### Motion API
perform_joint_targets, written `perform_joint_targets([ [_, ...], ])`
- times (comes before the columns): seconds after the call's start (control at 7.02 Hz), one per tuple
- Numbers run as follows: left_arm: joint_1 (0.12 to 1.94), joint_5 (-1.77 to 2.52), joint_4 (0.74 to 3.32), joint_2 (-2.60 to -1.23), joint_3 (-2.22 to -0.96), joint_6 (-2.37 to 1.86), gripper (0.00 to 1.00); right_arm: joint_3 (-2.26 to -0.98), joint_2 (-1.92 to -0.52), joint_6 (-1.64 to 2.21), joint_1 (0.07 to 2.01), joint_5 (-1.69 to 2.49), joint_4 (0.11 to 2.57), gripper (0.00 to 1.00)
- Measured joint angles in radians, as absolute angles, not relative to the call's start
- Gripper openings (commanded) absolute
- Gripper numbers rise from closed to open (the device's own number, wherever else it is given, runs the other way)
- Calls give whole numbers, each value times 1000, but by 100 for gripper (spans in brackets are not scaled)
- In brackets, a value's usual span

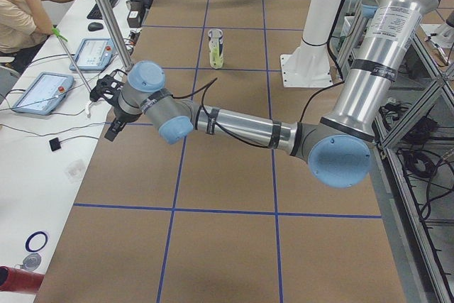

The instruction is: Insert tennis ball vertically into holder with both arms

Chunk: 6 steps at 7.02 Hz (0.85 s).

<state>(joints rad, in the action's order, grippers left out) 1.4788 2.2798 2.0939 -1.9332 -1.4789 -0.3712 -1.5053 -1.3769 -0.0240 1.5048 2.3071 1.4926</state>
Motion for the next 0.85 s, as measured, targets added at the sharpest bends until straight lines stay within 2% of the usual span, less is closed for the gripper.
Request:
perform_joint_targets([
  [0.57, 1468, 2245, 1486, -1918, -1538, 182, 100, -1506, -1377, -19, 1505, 2308, 1493, 100],
  [0.85, 1495, 2230, 1391, -1814, -1544, 325, 100, -1506, -1385, -19, 1505, 2308, 1493, 100],
])
